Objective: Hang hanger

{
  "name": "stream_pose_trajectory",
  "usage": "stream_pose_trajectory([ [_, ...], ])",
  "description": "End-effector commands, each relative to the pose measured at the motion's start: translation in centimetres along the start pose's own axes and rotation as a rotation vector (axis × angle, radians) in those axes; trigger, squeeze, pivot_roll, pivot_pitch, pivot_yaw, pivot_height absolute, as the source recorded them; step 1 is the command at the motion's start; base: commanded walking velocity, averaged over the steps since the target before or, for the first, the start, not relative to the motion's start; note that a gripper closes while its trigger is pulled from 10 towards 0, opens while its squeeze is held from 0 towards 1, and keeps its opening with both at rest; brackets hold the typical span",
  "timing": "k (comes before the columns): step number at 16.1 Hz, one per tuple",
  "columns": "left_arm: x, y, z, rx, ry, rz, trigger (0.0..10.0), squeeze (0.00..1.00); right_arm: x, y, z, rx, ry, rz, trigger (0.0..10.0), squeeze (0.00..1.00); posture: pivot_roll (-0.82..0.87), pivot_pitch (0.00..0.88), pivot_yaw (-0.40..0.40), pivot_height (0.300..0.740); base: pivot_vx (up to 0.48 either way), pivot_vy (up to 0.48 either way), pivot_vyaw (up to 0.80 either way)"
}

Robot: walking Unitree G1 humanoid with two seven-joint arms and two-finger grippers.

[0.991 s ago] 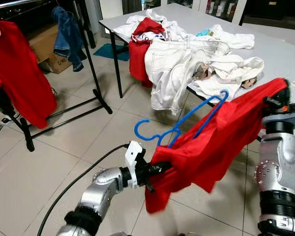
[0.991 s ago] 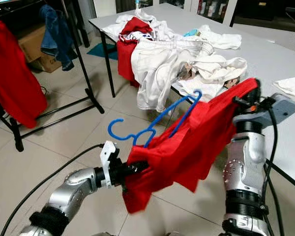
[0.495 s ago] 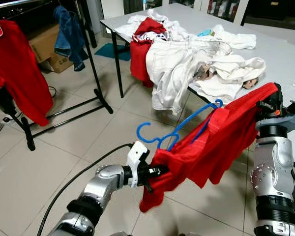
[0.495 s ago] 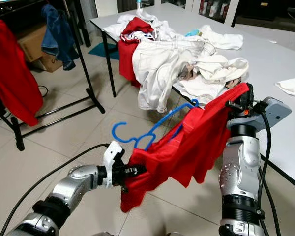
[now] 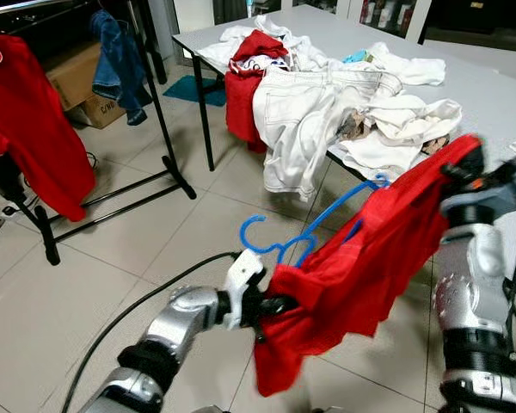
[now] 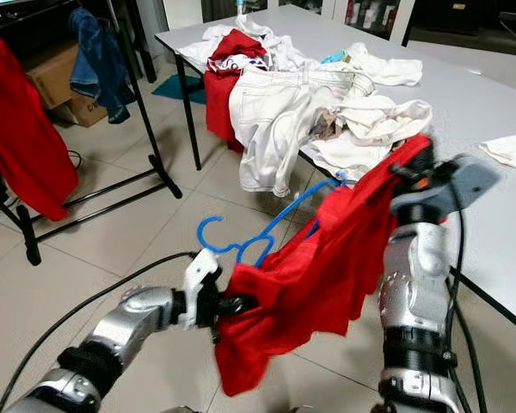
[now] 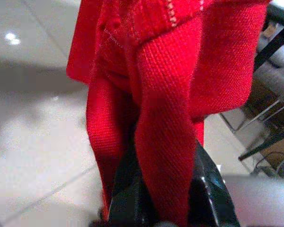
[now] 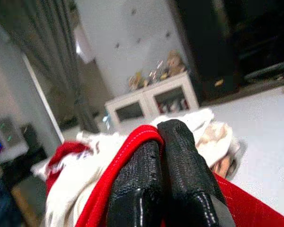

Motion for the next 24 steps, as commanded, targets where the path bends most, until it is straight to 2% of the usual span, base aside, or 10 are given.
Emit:
stream_pose_trajectory([
  [1,-0.8,-4.9,-2.1,0.182,-0.011,-0.075,9.9,0.00,0.7,3.6,0.7,-0.131,0.024,0.004,0.0,0.00,-0.14,0.000,0.047,0.740,0.000,0.000,0.00],
  [2,-1.1,-5.3,-2.7,0.204,-0.053,-0.064,9.5,0.00,0.4,3.5,0.2,-0.130,0.014,0.013,0.0,0.00,-0.14,0.000,0.045,0.740,0.000,0.000,0.00],
  [4,-1.3,-6.9,-4.5,0.305,-0.111,0.011,10.0,0.00,0.4,2.9,-0.5,-0.119,0.005,0.026,0.0,0.00,-0.14,0.000,0.047,0.740,0.000,0.000,0.00],
  [8,-0.1,-8.0,-5.8,0.399,-0.069,0.075,10.0,0.00,1.7,2.1,-1.0,-0.092,0.056,0.028,0.0,0.00,-0.16,0.000,0.051,0.740,0.000,0.000,0.00],
  [13,-1.7,-10.7,-7.1,0.549,-0.184,0.185,10.0,0.00,-0.4,2.4,-0.6,-0.121,-0.068,-0.072,0.0,0.00,-0.16,0.000,0.051,0.740,0.000,0.000,0.00],
  [17,-1.5,-10.9,-7.5,0.551,-0.163,0.170,10.0,0.00,-1.4,1.4,-1.2,-0.074,-0.089,-0.086,0.0,0.00,-0.14,0.000,0.048,0.740,0.000,0.000,0.00],
  [19,-0.1,-10.2,-7.7,0.521,-0.075,0.187,10.0,0.00,-1.9,0.2,-2.4,-0.028,-0.084,-0.099,0.0,0.00,-0.13,0.000,0.045,0.740,0.000,0.000,0.00],
  [20,1.3,-8.9,-7.6,0.437,0.031,0.180,10.0,0.00,-2.7,-0.7,-4.0,0.013,-0.087,-0.099,0.0,0.00,-0.13,0.000,0.044,0.740,0.000,0.000,0.00],
  [21,1.6,-8.2,-7.6,0.385,0.056,0.159,10.0,0.00,-2.9,-1.0,-4.6,0.026,-0.089,-0.091,0.0,0.00,-0.13,0.000,0.044,0.740,0.000,0.000,0.00],
  [24,0.4,-8.4,-7.9,0.354,-0.016,0.128,10.0,0.00,-3.4,-0.8,-5.1,0.015,-0.109,-0.061,0.0,0.00,-0.14,0.000,0.046,0.740,0.000,0.000,0.00],
])
Point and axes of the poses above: a point about 5 cm out from each wrist's last joint towards the gripper, its own z axis pointing out of the wrist towards the gripper, its own y axis along the axis of the wrist's last joint, x = y × z, the point moved 6 cm from there along z, pointing out of the wrist towards the gripper, and after that the axes turned 14 degrees about z, right-handed, at the moved point
